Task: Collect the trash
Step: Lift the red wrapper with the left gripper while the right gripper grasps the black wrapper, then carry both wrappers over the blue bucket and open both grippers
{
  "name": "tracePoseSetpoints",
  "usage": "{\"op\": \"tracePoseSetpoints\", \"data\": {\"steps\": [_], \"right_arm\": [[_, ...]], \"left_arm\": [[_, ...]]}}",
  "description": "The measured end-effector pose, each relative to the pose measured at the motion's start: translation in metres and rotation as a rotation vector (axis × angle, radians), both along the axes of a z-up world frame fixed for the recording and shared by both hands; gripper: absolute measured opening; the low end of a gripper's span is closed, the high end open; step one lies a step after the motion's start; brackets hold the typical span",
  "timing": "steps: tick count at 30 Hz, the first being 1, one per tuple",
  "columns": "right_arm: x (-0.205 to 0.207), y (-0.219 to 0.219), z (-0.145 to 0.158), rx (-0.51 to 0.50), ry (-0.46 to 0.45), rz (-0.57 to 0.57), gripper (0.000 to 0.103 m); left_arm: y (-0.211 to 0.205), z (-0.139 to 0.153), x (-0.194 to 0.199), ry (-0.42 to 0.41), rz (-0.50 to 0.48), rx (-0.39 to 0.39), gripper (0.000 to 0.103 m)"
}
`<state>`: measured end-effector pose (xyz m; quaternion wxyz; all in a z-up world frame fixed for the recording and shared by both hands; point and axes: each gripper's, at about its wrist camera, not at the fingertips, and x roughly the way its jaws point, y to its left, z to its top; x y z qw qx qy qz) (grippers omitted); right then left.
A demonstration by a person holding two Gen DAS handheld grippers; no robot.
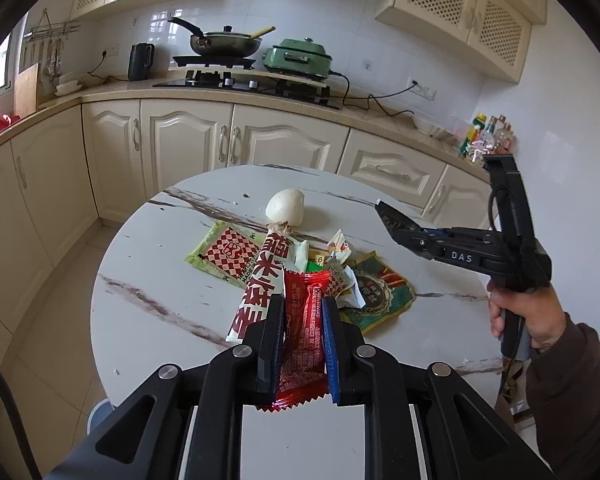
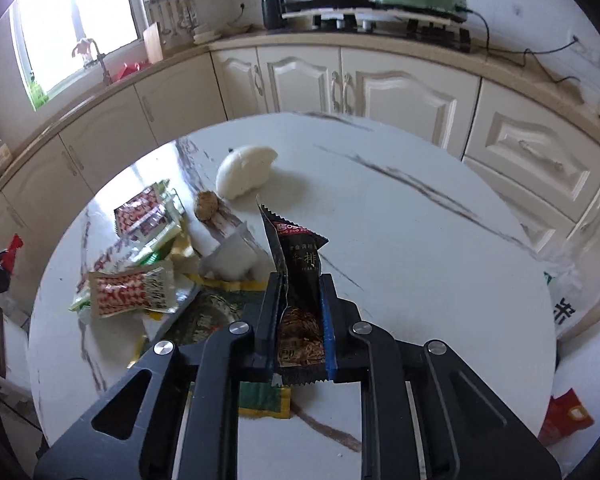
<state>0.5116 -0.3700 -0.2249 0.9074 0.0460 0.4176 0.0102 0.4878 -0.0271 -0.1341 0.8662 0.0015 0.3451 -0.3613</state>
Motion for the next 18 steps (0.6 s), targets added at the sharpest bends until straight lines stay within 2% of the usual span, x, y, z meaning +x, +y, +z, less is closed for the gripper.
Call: {"op": "tracePoseSetpoints", "data": {"steps": [4,9,13,16,18], "right_arm": [[-0.012,0.048,0.038,0.032,-0.084,0.098,0.017],[-0.012,0.151,0.069,0.112,-0.16,0.26,0.017],[0.0,0.239,0.065,0.189,-0.172,0.362,0.018],[0.011,0.298,0.043,0.261,-0.142,0.423,0.018],[0.022,0.335,0.023,0.272,-0.112,0.455,0.018]], "left_arm": [[0.028,0.002,-0.006,-0.014,0.04,-0.024,0.014],[0.095,0.001,-0.017,-0.024,0.146,-0.047,0.014],[0.157,-0.011,-0.026,-0.015,0.25,-0.016,0.014],[0.197,-0.027,-0.028,0.005,0.321,0.02,0.014],[0.224,-0.043,-0.026,0.038,0.364,0.039,0.014]]}}
